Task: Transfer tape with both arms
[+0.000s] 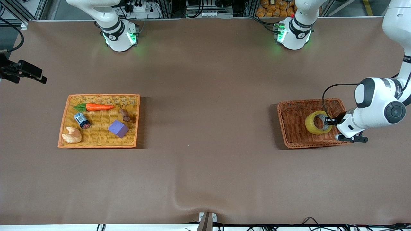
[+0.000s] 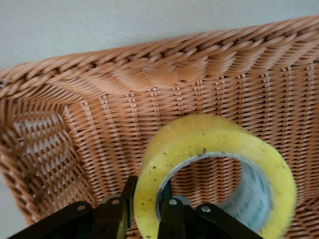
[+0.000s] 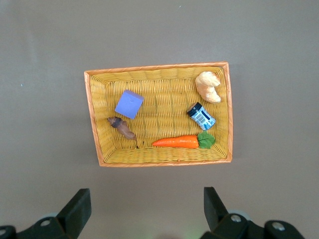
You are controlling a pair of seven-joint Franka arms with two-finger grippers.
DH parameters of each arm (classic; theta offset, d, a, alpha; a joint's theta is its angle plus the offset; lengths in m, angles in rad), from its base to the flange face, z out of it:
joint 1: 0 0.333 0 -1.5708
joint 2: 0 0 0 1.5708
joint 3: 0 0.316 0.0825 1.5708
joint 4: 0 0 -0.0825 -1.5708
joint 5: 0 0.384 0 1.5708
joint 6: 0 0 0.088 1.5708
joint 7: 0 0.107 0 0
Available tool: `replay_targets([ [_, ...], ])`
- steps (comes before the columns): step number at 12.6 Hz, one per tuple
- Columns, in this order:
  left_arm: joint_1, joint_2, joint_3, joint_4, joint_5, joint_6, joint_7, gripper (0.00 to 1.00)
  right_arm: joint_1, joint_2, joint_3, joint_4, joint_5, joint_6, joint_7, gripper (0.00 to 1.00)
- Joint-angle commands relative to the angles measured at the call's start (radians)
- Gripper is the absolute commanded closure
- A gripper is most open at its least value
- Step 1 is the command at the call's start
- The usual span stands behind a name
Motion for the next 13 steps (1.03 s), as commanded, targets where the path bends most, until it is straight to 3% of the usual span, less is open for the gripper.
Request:
replay_targets([
  [1, 0.009, -0.007, -0.017, 0.0, 0.024, 0.001, -0.013, 0.0, 0.004, 0.001, -0.001, 0.016, -0.001, -0.011, -0.004, 0.0],
  [3, 0.006, -0.058, -0.023, 0.023, 0.01, -0.016, -0.011, 0.0, 0.004, 0.001, -0.001, 0.024, -0.001, -0.01, -0.012, 0.0],
  [5, 0.007, -0.136, -0.081, 0.06, -0.039, -0.103, -0.025, 0.0, 0.005, 0.004, -0.001, 0.025, -0.003, -0.01, -0.007, 0.0],
  [7, 0.007, -0.204, -0.145, 0.175, -0.047, -0.262, -0.04, 0.0, 0.005, 0.004, 0.001, 0.025, -0.003, -0.01, -0.004, 0.0],
  [10, 0.006, -0.214, -0.233, 0.419, -0.049, -0.543, -0.086, 0.0, 0.01, 0.004, 0.001, 0.025, -0.001, -0.011, -0.003, 0.0],
  [13, 0.006, -0.296, -0.262, 0.464, -0.049, -0.619, -0.149, 0.0, 0.016, 0.005, 0.001, 0.031, -0.003, -0.01, -0.003, 0.0],
])
